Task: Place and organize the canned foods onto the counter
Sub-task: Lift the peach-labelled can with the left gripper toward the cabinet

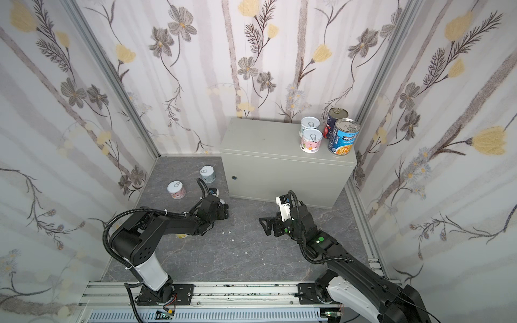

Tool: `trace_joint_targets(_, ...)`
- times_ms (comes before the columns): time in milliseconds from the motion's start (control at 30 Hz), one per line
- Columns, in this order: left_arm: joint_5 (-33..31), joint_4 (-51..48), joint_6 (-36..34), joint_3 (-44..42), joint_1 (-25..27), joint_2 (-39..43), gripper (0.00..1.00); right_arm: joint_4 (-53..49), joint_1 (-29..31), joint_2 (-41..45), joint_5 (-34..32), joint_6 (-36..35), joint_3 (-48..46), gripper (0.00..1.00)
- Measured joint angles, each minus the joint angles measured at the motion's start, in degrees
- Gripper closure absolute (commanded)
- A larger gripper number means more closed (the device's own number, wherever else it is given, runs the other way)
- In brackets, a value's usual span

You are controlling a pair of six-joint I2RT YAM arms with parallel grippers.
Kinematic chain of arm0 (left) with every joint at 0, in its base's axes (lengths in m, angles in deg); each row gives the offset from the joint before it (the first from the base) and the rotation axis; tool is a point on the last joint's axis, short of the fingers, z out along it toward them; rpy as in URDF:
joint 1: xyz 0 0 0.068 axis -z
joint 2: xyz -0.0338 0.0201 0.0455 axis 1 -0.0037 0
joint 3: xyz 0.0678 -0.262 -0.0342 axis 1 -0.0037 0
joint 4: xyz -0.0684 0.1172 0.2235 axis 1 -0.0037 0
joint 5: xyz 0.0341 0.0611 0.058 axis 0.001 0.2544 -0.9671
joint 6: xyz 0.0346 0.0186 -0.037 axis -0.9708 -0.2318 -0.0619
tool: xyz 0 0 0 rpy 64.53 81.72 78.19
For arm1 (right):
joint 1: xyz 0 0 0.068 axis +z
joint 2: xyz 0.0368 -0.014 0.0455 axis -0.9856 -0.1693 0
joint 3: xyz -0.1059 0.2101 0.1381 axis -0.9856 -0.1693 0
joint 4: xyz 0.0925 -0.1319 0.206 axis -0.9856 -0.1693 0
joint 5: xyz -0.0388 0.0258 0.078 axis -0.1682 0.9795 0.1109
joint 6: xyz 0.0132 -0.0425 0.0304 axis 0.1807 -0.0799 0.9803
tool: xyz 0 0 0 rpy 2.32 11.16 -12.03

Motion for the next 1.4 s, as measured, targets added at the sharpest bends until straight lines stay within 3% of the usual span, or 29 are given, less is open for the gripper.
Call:
trace_joint_targets(300, 2.0, -3.9, 0.2, -0.3, 0.0, 5.1, 0.28, 0.6, 0.0, -0.4, 1.3, -0.4, -0.3, 0.00)
trace_joint_targets(833, 3.4, -16.4, 0.2, 0.8, 1.5, 22.5, 0.34, 0.1, 0.1, 5.5, 1.4, 0.1, -0.7, 0.00)
trace_joint_targets(1133, 3.8, -29.2, -1.6, 11.0, 5.3, 29.2, 0.35, -1.1, 0.3, 8.5, 1.3, 0.2, -0.7, 0.00)
trace_joint_targets(1400, 2.3, -40.8, -6.5, 25.8, 8.9, 28.1, 0.35, -3.2, 0.4, 10.7, 1.3, 0.2, -0.7, 0.00)
